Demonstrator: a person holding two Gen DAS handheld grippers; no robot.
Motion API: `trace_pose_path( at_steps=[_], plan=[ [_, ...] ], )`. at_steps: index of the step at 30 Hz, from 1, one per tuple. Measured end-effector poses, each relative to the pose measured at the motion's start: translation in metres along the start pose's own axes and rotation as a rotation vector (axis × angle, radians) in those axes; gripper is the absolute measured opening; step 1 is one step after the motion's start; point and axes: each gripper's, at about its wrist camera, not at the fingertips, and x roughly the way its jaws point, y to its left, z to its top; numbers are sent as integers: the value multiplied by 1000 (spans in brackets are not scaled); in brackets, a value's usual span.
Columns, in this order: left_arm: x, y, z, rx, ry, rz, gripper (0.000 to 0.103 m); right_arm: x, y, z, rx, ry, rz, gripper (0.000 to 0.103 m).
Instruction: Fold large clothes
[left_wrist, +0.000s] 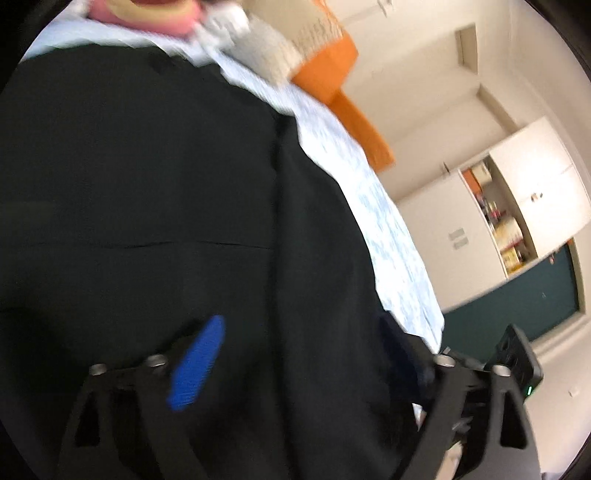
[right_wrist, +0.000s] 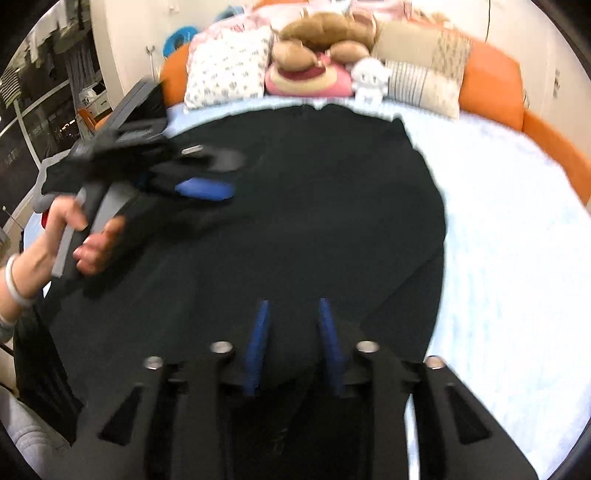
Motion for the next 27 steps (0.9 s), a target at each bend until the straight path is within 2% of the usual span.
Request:
trace_pose_path(
  at_steps=[1, 2, 4, 6, 7, 10, 12, 13, 16, 19, 20, 22, 24, 27],
  plan=[
    [-30, 10, -7, -2, -40, 43, 92, -4, 2, 3, 1, -12, -4, 66],
    [-57, 20, -10, -5, -71, 94, 92, -7, 6, 5, 4, -17, -2, 70],
    [-122, 39, -21, 0, -159, 236, 92, -10, 16, 10, 9, -21, 12, 70],
    [-185, 51, -33, 23, -254, 347, 92, -14, 35, 16, -4, -46, 36, 73],
    [-232, 59, -43, 36, -320, 417, 92, -13, 46, 19, -19, -57, 45, 76],
    [-329, 78, -62, 9, -443, 531, 93, -10, 80, 29, -54, -70, 111, 76],
    [-387, 96, -77, -67, -495, 605, 93, -1, 97, 40, -67, -58, 158, 77],
    [-417, 111, -84, -146, -513, 613, 93, 2, 111, 44, -79, -49, 183, 77],
    [-482, 153, -114, -366, -605, 498, 93, 8, 142, 51, -117, -43, 224, 78],
    [-514, 184, -135, -476, -675, 467, 93, 14, 168, 56, -149, -37, 270, 80],
    [-517, 188, -149, -513, -701, 425, 93, 16, 175, 58, -160, -35, 276, 80],
    [-516, 210, -154, -575, -706, 371, 93, 20, 185, 61, -182, -41, 285, 80],
    [-513, 217, -157, -602, -697, 364, 93, 19, 193, 61, -196, -47, 291, 80],
    [-498, 232, -143, -622, -691, 373, 93, 19, 194, 57, -202, -49, 293, 81]
  ],
)
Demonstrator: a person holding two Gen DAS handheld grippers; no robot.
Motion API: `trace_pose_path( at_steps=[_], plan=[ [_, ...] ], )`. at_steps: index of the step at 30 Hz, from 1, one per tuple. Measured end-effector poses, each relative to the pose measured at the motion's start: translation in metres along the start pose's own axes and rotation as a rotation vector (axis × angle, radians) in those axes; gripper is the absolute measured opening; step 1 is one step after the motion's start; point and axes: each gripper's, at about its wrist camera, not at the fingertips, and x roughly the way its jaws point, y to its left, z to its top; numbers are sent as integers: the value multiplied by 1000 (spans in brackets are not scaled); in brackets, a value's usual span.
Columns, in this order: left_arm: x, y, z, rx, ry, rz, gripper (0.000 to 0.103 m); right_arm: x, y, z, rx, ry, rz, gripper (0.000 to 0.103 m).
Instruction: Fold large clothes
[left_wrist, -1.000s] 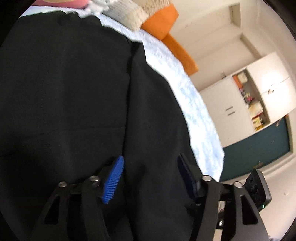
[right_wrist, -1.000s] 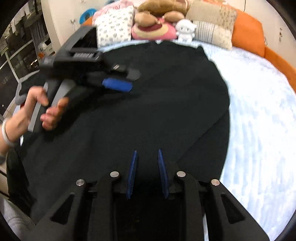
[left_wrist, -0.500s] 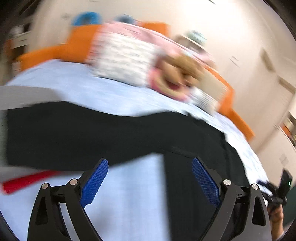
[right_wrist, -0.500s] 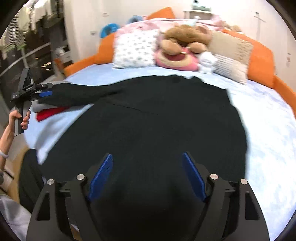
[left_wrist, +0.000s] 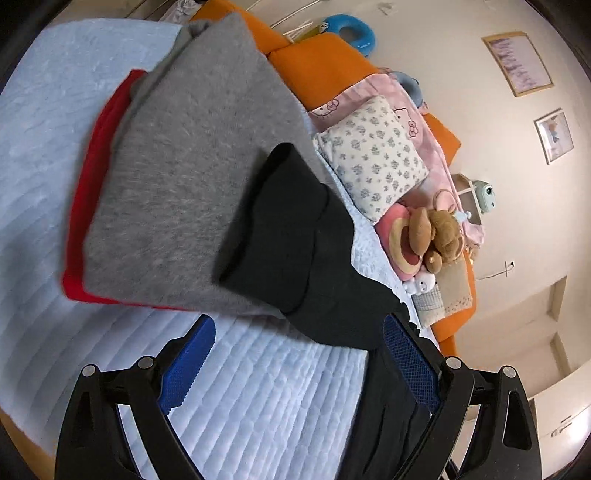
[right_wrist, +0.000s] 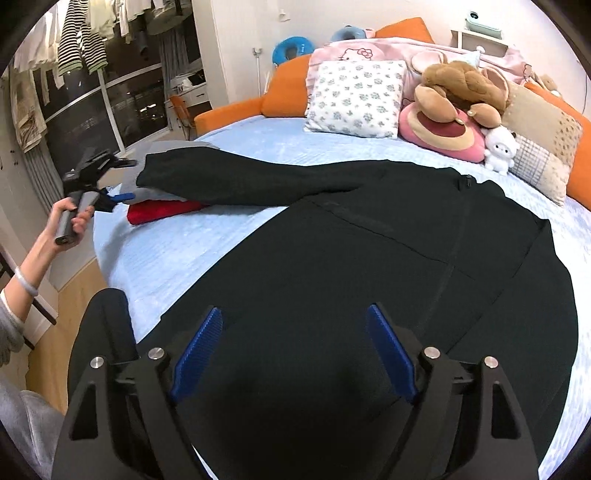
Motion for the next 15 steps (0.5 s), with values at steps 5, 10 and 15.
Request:
trace_pose_path(
  at_steps=[5, 10, 15],
  plan=[
    [18, -1, -1, -49, -27, -12, 93, -2, -16, -14, 35, 19, -17, 81],
    [15, -9, -3, -56, -19, -37, 93, 2, -35, -27, 98, 42, -16, 82],
    [8, -32, -5, 10, -64, 21, 93, 8, -49, -28, 158, 34, 39, 82]
  ],
)
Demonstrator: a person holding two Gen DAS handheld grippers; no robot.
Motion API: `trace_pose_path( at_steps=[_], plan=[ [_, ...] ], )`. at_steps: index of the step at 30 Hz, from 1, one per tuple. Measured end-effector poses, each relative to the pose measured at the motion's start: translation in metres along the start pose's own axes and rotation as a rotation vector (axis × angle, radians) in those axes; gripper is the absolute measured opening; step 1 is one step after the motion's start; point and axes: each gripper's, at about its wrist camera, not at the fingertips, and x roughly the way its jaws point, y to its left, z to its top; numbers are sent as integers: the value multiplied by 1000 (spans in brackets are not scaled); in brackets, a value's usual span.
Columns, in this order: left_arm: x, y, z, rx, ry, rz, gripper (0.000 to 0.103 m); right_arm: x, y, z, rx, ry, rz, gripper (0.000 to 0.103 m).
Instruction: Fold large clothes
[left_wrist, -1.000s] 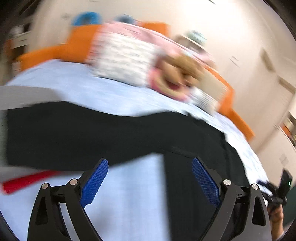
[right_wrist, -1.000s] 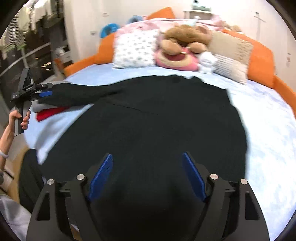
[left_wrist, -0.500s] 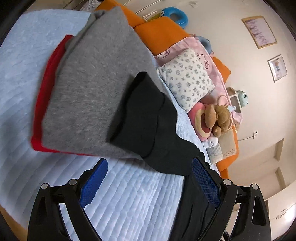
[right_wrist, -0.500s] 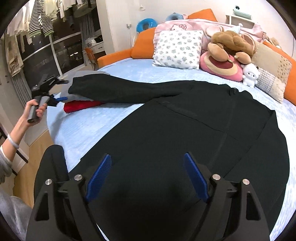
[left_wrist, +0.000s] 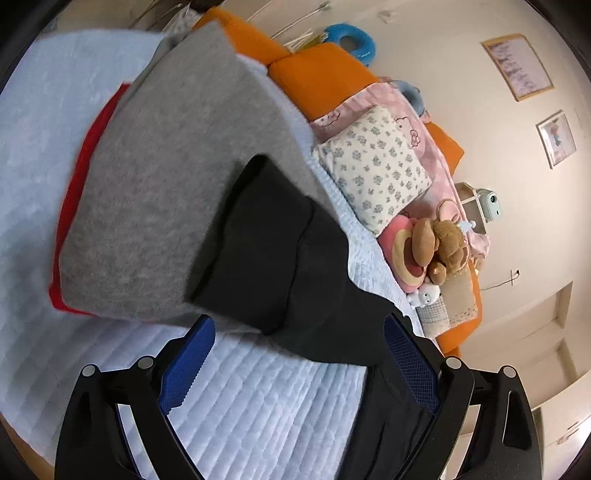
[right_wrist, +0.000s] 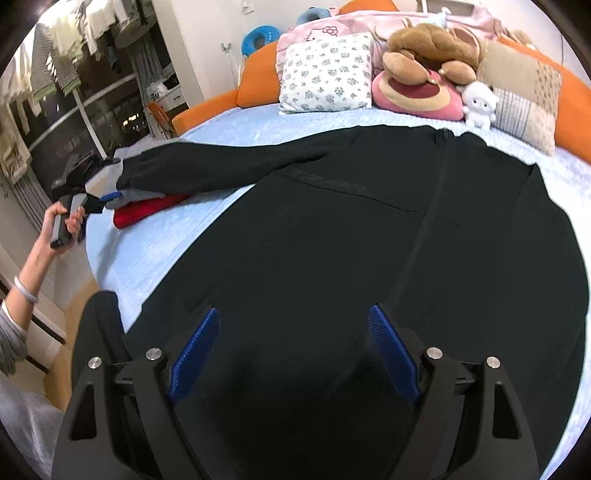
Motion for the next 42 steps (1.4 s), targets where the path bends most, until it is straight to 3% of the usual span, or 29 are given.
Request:
trace_pose_path(
  at_steps=[9, 23, 26, 31, 35, 42],
  plan=[
    [13, 5, 8, -33, 21, 42, 93, 3, 10, -2, -47, -4, 2, 82],
    [17, 12, 12, -52, 25, 31, 93, 4, 15, 0, -62, 26, -32, 82],
    [13, 6, 15, -17, 16, 61, 77, 5, 19, 2, -72, 21, -27, 82],
    [9, 9, 17, -32, 16, 70, 61, 16, 18, 2, -70, 40, -6, 82],
    [0, 16, 20, -47, -15, 64, 27, 22, 20, 2, -71, 44, 26, 82],
    [1, 9, 23, -1, -23, 74, 15, 36, 13, 5, -46, 63, 92, 82]
  ],
)
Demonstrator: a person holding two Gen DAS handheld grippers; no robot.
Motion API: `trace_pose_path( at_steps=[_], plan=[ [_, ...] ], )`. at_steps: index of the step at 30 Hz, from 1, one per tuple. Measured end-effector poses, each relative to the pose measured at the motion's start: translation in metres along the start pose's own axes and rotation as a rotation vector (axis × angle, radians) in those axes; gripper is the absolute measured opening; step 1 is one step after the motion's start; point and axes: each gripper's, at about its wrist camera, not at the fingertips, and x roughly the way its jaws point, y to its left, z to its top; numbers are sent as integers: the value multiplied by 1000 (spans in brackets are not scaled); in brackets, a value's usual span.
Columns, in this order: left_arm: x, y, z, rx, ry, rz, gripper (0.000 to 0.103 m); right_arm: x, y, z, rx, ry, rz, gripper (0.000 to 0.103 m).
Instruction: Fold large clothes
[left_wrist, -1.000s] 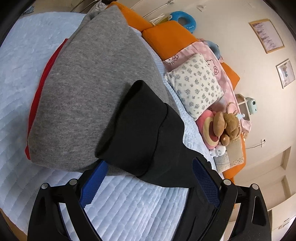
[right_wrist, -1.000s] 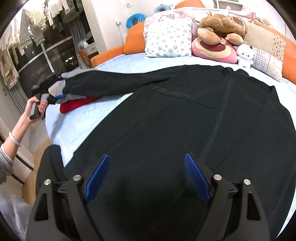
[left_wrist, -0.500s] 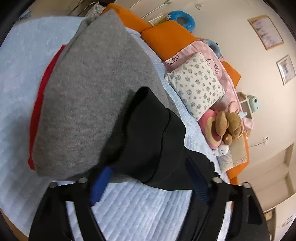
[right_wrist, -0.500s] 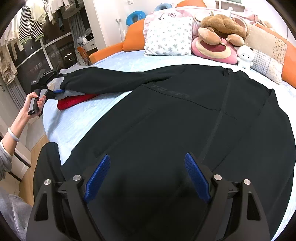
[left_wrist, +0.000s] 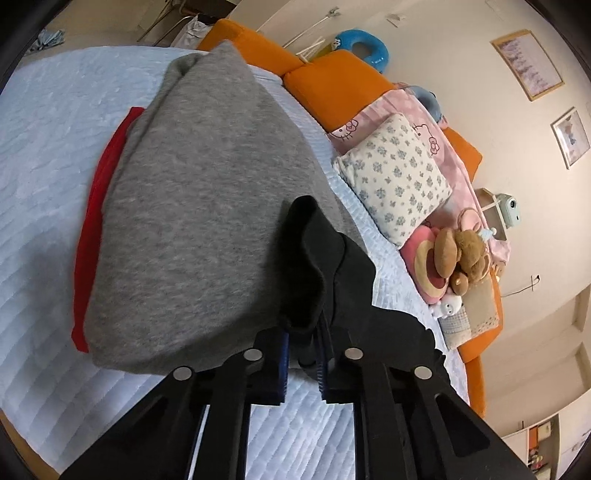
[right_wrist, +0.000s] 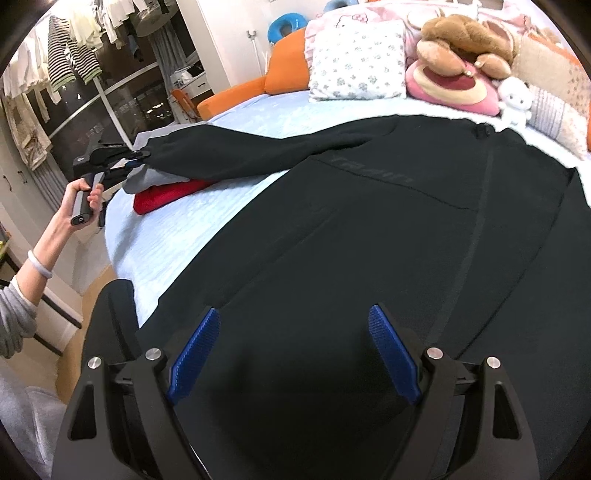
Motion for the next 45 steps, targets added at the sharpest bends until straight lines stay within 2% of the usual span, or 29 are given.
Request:
trace_pose_path(
  at_steps=[1, 3, 4, 5, 6, 7, 8, 12, 15, 18, 20, 23, 27, 28, 32, 36, 39, 42, 45],
  plan=[
    [0, -2, 1, 1, 3, -13, 15, 4, -7, 7, 17, -5, 1, 82],
    [0, -10, 4, 11, 18, -94, 15, 10, -18, 18, 41, -9, 14, 77],
    [-1, -19, 6, 29, 33, -166, 15, 16, -31, 30, 61, -9, 35, 63],
    [-2, -25, 7, 40, 36, -201, 15, 23, -39, 39, 74, 0, 53, 41],
    [-4, -32, 8, 50, 39, -242, 14, 29, -46, 47, 85, 8, 58, 30],
    [-4, -43, 10, 66, 57, -297, 13, 38, -57, 59, 100, 22, 50, 15],
    [-4, -56, 12, 89, 70, -332, 12, 47, -66, 70, 111, 34, 48, 7],
    [-4, -118, 11, 232, 129, -402, 12, 75, -94, 120, 112, 40, 4, 5],
    [-12, -163, 9, 310, 156, -480, 12, 107, -114, 163, 154, 57, 53, 4],
    [-28, -202, 7, 378, 165, -563, 12, 144, -126, 193, 207, 91, 126, 4],
    [-42, -229, 5, 428, 161, -600, 12, 169, -130, 205, 239, 132, 156, 4],
    [-59, -266, -3, 507, 159, -654, 12, 202, -133, 213, 243, 176, 142, 4],
    [-73, -300, -27, 583, 217, -724, 12, 225, -146, 216, 322, 178, 157, 3],
    [-74, -309, -41, 616, 247, -739, 12, 228, -150, 217, 336, 175, 163, 0],
    [-76, -324, -87, 687, 346, -769, 12, 229, -156, 222, 329, 159, 161, 0],
    [-73, -336, -139, 852, 440, -749, 12, 229, -158, 237, 317, 137, 86, 0],
    [-66, -336, -180, 940, 506, -756, 12, 234, -164, 243, 315, 139, 70, 0],
    [-56, -329, -224, 1020, 552, -779, 12, 237, -171, 243, 306, 136, 82, 0],
    [-41, -325, -271, 1127, 652, -762, 13, 238, -178, 245, 319, 134, 108, 0]
  ],
)
